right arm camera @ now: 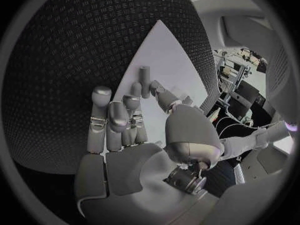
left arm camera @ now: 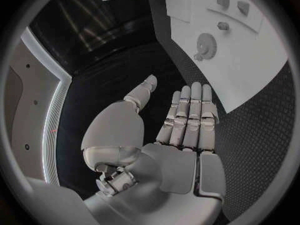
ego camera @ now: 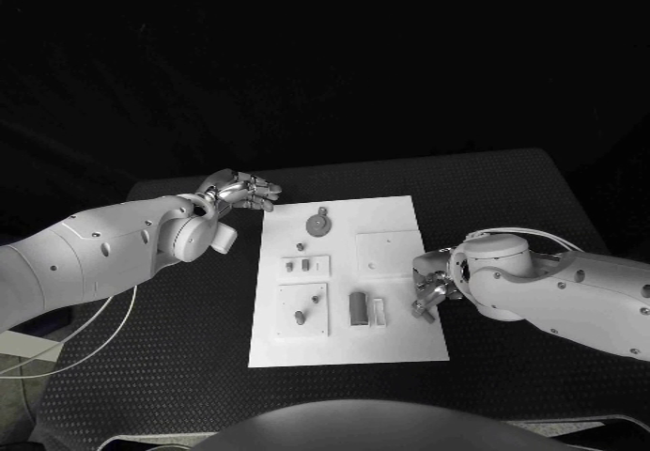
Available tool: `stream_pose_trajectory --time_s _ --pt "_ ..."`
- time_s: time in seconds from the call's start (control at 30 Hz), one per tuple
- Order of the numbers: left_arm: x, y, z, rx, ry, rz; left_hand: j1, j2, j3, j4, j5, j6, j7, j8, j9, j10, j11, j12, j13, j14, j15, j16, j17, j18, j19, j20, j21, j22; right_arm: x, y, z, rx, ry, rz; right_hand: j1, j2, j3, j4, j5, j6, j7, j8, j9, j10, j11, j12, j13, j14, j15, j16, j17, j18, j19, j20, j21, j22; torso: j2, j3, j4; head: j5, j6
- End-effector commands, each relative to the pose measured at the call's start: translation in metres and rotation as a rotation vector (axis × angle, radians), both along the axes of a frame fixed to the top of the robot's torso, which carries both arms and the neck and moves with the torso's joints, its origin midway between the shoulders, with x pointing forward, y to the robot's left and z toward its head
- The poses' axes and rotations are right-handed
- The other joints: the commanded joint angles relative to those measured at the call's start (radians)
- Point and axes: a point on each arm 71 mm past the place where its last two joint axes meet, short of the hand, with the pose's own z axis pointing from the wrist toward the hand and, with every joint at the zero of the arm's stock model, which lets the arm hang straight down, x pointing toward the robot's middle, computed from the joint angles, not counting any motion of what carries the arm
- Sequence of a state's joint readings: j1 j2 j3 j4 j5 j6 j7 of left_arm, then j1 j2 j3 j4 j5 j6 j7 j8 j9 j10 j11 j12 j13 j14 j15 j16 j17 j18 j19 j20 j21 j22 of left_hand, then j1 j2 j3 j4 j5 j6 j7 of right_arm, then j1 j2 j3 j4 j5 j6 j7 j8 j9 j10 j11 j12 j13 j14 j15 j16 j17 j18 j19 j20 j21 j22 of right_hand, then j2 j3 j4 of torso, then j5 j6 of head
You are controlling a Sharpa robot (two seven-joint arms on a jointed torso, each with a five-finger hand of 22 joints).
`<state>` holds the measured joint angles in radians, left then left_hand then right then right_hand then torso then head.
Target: Assemble the parts on the task board
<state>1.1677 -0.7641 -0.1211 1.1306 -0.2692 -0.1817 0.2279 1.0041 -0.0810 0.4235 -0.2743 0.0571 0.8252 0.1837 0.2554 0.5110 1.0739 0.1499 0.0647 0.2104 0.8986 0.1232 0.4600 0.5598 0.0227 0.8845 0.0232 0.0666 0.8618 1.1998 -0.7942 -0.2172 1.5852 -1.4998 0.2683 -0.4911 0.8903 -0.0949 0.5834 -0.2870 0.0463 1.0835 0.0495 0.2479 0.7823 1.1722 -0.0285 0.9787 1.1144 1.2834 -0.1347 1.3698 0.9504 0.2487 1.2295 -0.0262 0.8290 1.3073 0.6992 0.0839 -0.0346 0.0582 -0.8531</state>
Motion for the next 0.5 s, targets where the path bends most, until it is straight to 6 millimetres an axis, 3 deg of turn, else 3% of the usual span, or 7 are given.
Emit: stream_pose_trajectory --time_s 0.03,0.2,0.3,0.5 --pt "-0.0001 -0.0026 0.0010 -0.007 -0.003 -0.017 -0.010 0.001 -0.002 0.003 -0.003 -0.008 0.000 0.007 -0.001 -0.005 0.005 0.004 -0.001 0.003 0.001 -0.004 0.001 0.007 -0.002 0.002 0.004 -0.002 -0.0051 -0.0070 -0.0135 -0.052 0.021 -0.011 0.015 0.010 -0.004 0.000 0.004 -0.054 0.039 -0.051 -0.020 -0.002 0.006 -0.006 -0.001 -0.002 0.006 -0.003 -0.001 0.013 -0.004 0.001 -0.003 0.017 0.000 0.0003 0.0000 0.000 0.000" --pt "-0.0001 -0.0024 0.0010 -0.007 -0.003 -0.016 -0.010 0.001 -0.002 0.003 -0.003 -0.008 0.000 0.007 -0.001 -0.005 0.005 0.004 -0.002 0.003 0.001 -0.004 0.002 0.007 -0.002 0.002 0.004 -0.002 -0.0066 -0.0067 -0.0146 0.022 0.071 -0.064 0.027 0.067 -0.007 0.000 0.004 -0.042 0.038 -0.051 -0.026 0.006 0.005 -0.002 -0.001 0.002 0.006 0.000 0.000 0.013 0.000 0.003 0.000 0.019 0.000 0.0003 0.0003 0.001 0.000" --pt "0.0000 -0.0022 0.0010 -0.007 -0.003 -0.016 -0.010 0.002 -0.002 0.003 -0.003 -0.009 0.000 0.007 -0.001 -0.005 0.005 0.004 -0.002 0.003 0.001 -0.005 0.002 0.007 -0.002 0.002 0.004 -0.002 -0.0084 -0.0056 -0.0149 0.072 0.104 -0.096 0.003 0.064 -0.021 0.005 0.004 -0.043 0.039 -0.055 -0.030 0.007 0.006 -0.003 -0.002 0.003 0.006 -0.001 -0.001 0.013 0.000 0.006 -0.001 0.019 0.000 0.0010 0.0000 0.002 0.000" --pt "0.0002 -0.0024 0.0009 -0.007 -0.003 -0.016 -0.010 0.002 -0.002 0.003 -0.003 -0.009 0.000 0.007 -0.001 -0.005 0.005 0.004 -0.002 0.003 0.001 -0.005 0.003 0.007 -0.002 0.002 0.004 -0.002 -0.0092 -0.0026 -0.0131 0.190 0.138 -0.167 -0.020 0.098 -0.020 0.013 0.004 -0.031 0.036 -0.056 -0.039 0.014 0.003 -0.002 -0.005 0.007 0.004 0.000 -0.002 0.013 0.005 0.005 -0.001 0.018 0.000 0.0010 0.0005 0.003 -0.003"
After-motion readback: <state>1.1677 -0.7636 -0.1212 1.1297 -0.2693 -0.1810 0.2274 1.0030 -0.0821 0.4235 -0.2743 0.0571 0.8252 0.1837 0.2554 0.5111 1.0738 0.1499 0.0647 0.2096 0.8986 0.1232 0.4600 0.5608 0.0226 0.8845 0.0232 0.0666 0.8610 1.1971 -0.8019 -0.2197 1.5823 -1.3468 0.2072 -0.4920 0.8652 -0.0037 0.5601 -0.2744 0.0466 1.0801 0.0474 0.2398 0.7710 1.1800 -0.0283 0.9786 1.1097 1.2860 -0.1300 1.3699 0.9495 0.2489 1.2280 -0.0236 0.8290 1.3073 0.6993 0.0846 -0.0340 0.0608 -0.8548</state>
